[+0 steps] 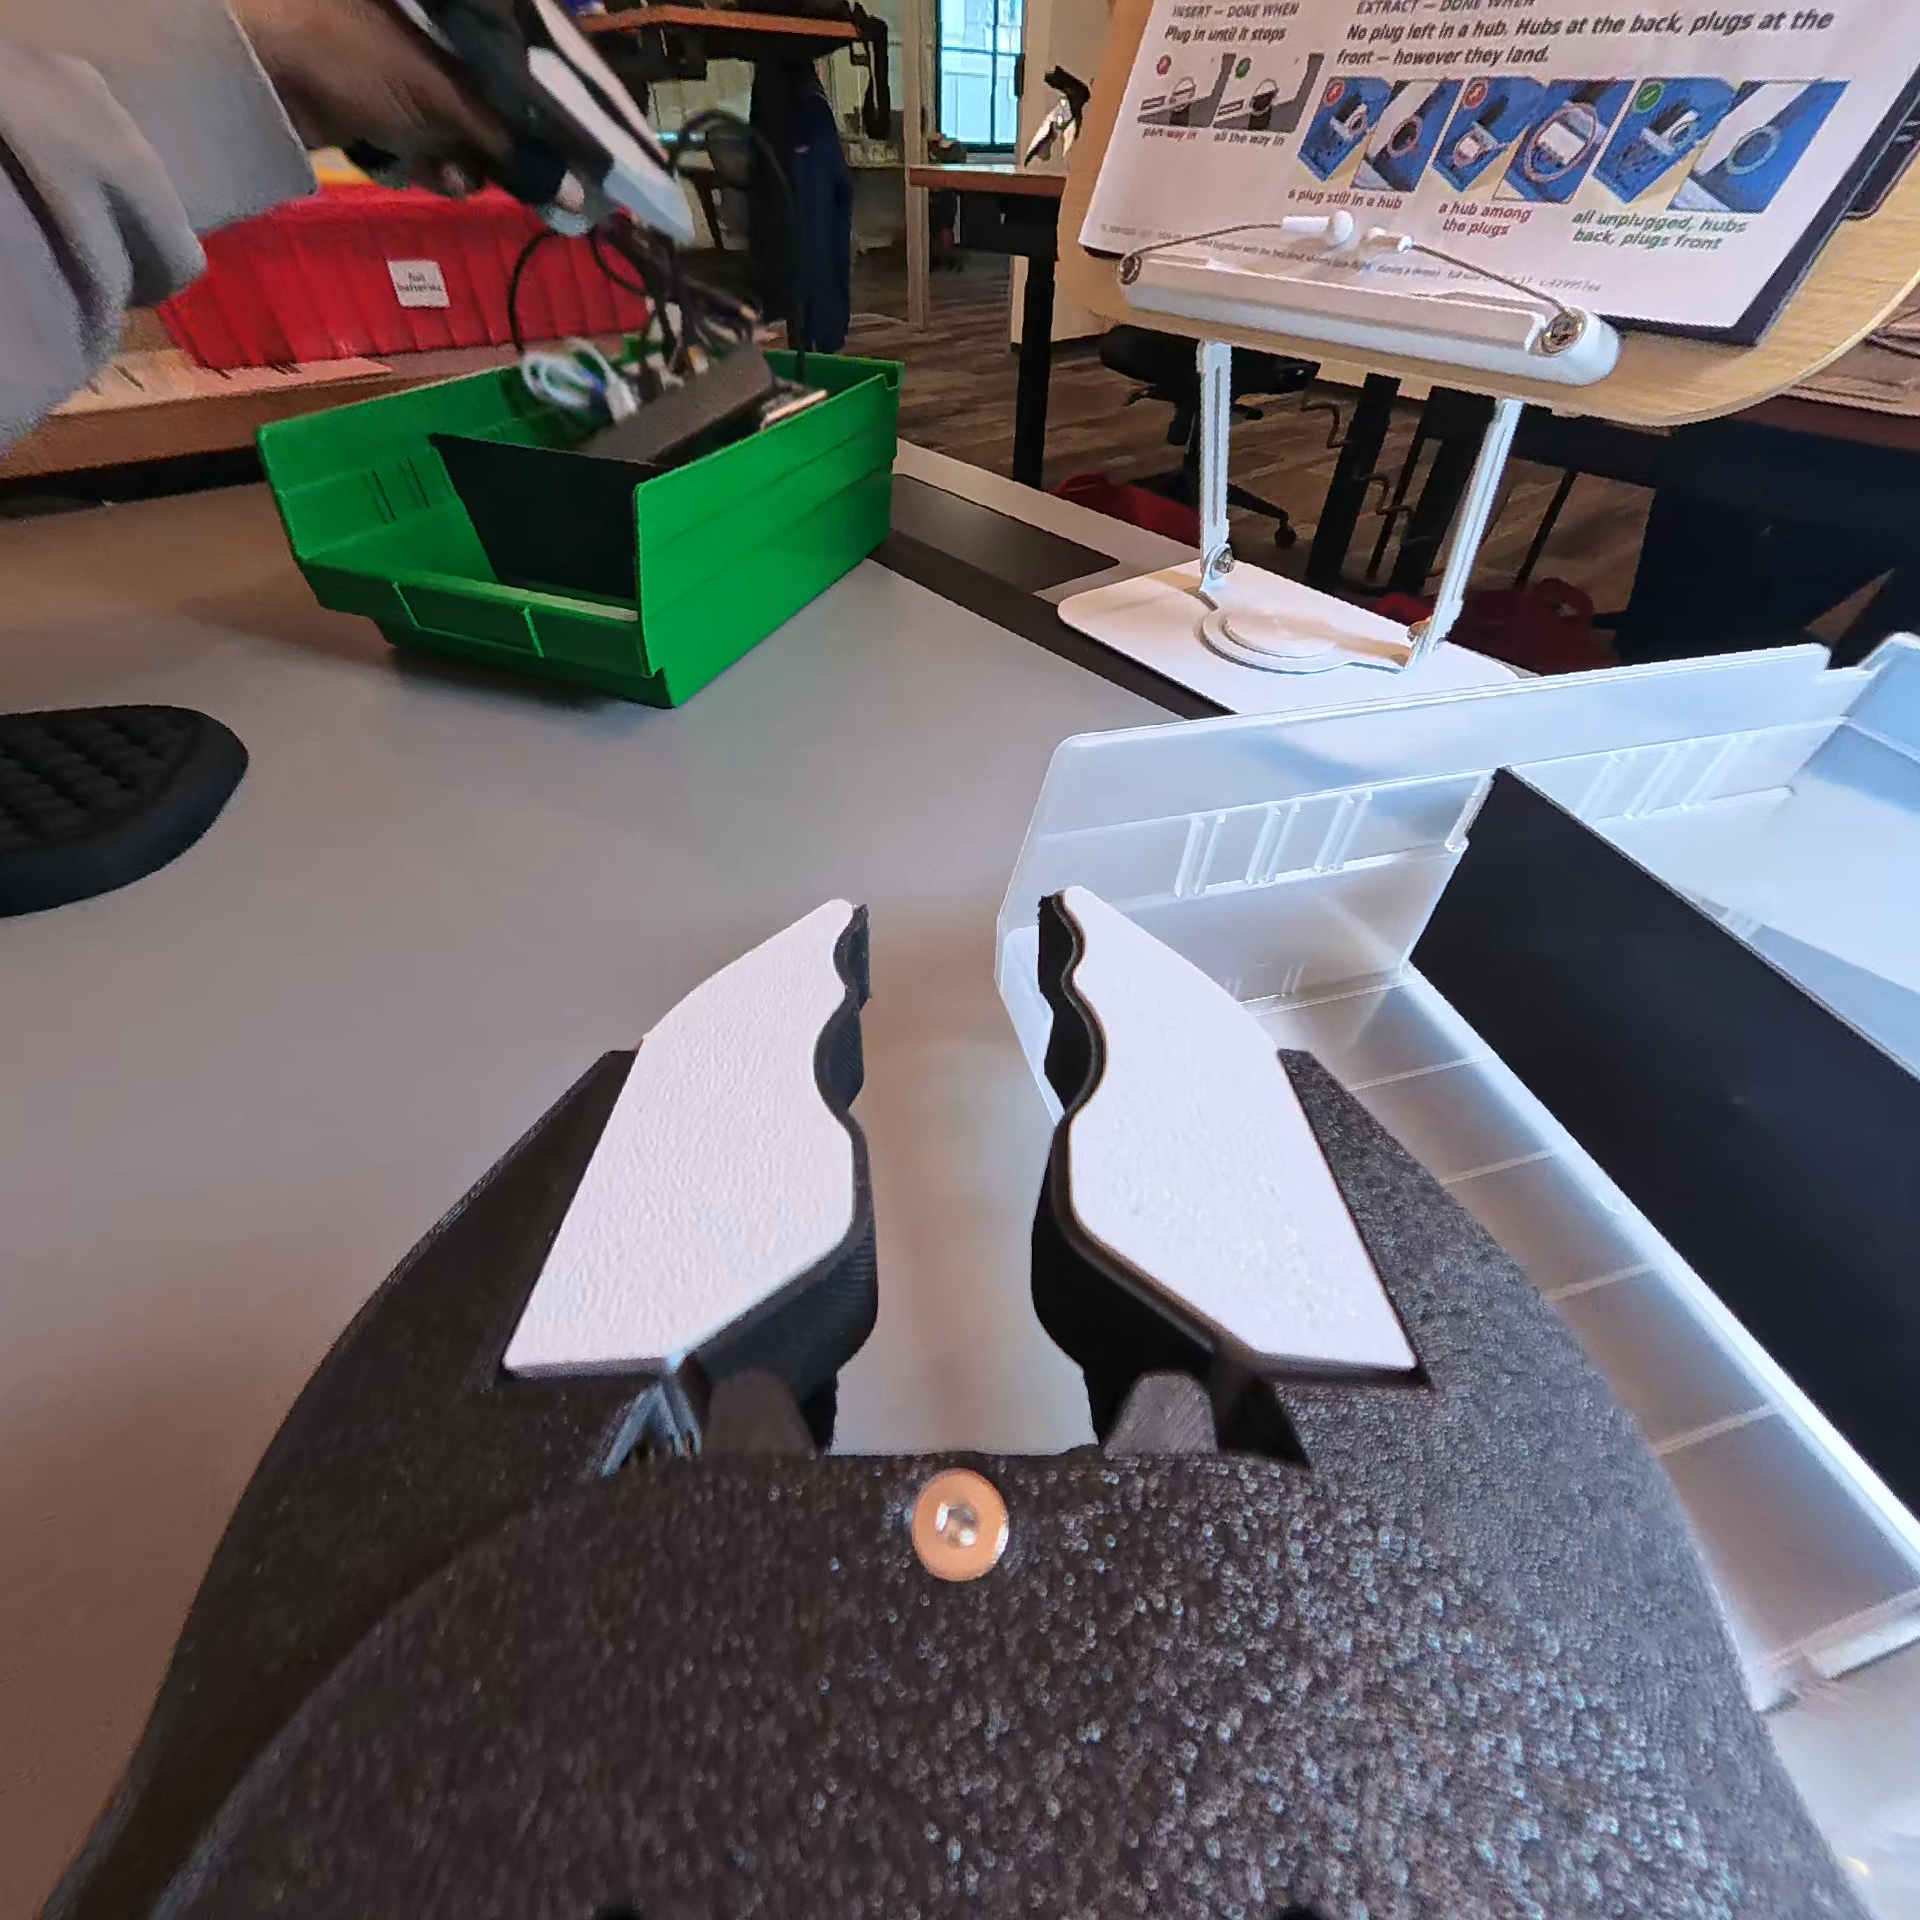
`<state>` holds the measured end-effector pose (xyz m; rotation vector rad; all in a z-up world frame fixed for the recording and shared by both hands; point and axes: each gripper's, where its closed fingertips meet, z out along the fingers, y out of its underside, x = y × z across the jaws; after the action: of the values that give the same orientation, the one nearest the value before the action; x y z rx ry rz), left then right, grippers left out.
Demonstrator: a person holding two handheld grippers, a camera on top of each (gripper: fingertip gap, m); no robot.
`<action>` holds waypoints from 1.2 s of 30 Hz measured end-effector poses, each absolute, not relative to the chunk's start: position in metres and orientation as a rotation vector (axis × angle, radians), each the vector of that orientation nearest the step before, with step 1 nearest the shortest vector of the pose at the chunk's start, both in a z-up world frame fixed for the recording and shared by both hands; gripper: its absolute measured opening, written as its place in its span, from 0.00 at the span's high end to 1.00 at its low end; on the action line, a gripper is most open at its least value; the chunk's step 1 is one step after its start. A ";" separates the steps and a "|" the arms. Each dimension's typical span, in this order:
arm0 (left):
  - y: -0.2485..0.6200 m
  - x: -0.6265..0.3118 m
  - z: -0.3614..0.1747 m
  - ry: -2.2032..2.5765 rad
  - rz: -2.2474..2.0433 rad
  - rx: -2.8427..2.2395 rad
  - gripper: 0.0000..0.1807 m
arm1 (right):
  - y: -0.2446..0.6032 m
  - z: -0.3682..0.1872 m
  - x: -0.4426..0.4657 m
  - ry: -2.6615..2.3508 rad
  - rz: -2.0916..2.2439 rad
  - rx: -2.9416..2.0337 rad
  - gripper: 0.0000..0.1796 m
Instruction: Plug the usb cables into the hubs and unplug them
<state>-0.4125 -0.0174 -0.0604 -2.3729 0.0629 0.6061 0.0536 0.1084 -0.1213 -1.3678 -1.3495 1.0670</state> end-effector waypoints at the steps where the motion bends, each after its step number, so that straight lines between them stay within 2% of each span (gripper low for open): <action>1: -0.016 -0.412 -0.050 0.064 0.632 -2.335 0.97 | 0.107 -0.122 0.053 -1.358 1.058 -1.366 0.82; 4: -0.011 -0.406 -0.023 0.040 0.632 -2.219 0.98 | 0.105 -0.126 0.053 -1.386 1.026 -1.361 0.82; 8: -0.007 -0.400 -0.016 0.035 0.632 -2.176 0.97 | 0.102 -0.129 0.053 -1.414 1.003 -1.352 0.82; 19: -0.015 -0.411 -0.093 0.002 0.646 -2.388 0.97 | 0.094 -0.135 0.052 -1.461 0.987 -1.342 0.83; 23: -0.017 -0.422 -0.095 -0.050 0.666 -2.375 0.97 | 0.094 -0.137 0.051 -1.468 0.987 -1.347 0.83; 25: -0.019 -0.423 -0.095 -0.050 0.672 -2.378 0.93 | 0.095 -0.137 0.051 -1.467 0.986 -1.347 0.83; 27: -0.020 -0.416 -0.091 -0.041 0.659 -2.373 0.81 | 0.095 -0.137 0.052 -1.466 0.982 -1.348 0.83; 30: -0.022 -0.385 -0.087 0.025 0.551 -2.346 0.75 | 0.097 -0.136 0.053 -1.461 0.974 -1.344 0.83; 36: -0.048 -0.356 -0.130 0.153 0.485 -2.542 0.78 | 0.096 -0.138 0.051 -1.452 1.017 -1.367 0.83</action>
<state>-0.3561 -0.0482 -0.1299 -2.5423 0.1527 0.4853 0.0507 0.0964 -0.1379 -1.3667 -1.4522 1.0167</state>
